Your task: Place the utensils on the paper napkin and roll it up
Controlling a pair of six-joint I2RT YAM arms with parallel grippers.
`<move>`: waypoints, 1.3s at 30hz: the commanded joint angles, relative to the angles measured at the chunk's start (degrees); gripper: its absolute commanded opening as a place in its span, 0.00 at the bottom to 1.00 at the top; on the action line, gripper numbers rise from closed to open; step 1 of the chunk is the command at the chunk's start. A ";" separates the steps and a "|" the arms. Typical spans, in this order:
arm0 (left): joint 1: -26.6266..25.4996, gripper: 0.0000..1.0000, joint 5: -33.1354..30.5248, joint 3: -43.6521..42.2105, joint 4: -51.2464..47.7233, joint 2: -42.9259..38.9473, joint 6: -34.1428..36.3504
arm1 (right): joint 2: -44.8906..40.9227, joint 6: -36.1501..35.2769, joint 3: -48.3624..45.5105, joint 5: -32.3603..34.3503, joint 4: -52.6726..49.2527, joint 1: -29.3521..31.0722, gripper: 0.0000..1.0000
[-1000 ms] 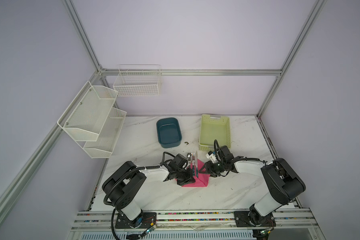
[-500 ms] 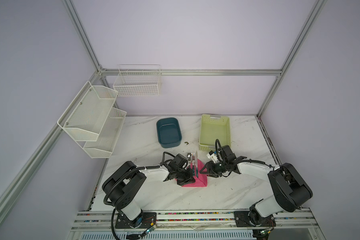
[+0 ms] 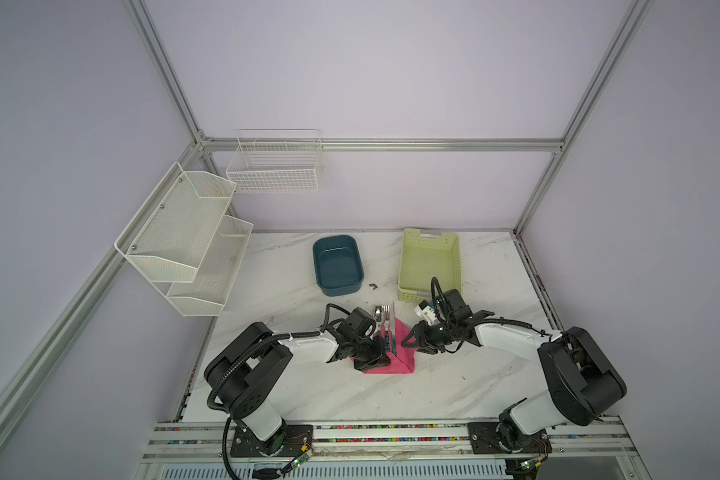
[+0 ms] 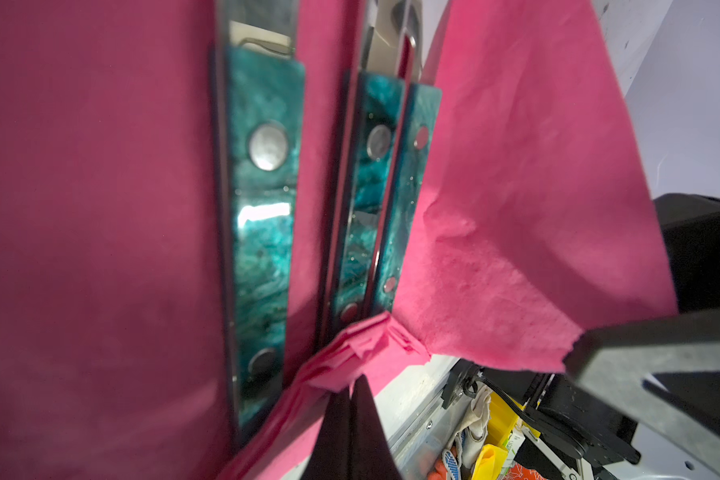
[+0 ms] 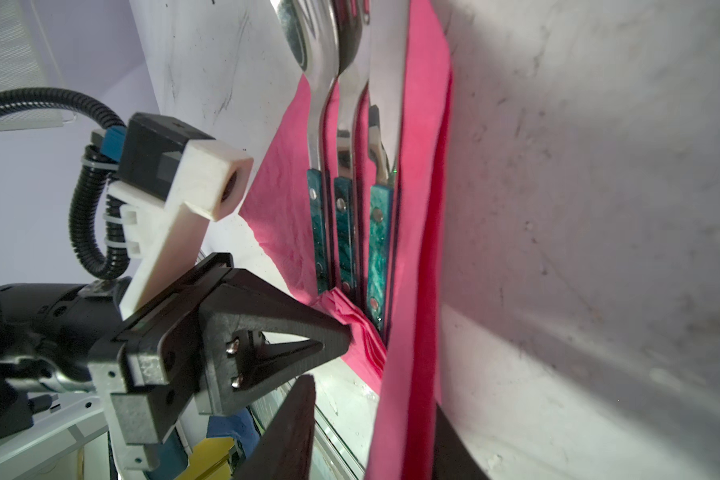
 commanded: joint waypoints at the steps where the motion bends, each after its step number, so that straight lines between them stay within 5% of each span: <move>1: 0.43 0.00 -1.07 3.12 -1.71 -0.04 1.14 | -1.61 -2.09 2.31 4.95 -5.90 0.06 0.39; 17: 0.52 0.00 -1.10 2.68 -1.18 0.19 0.96 | -5.41 -4.91 6.19 14.59 -17.39 0.06 0.25; 27: 0.46 0.00 -0.98 2.54 -0.92 0.74 0.96 | -6.52 -2.84 7.50 12.06 -17.40 0.14 0.11; 39: 0.57 0.00 -0.62 2.72 -0.74 1.11 0.96 | -5.28 5.73 8.16 8.17 -14.08 1.10 0.07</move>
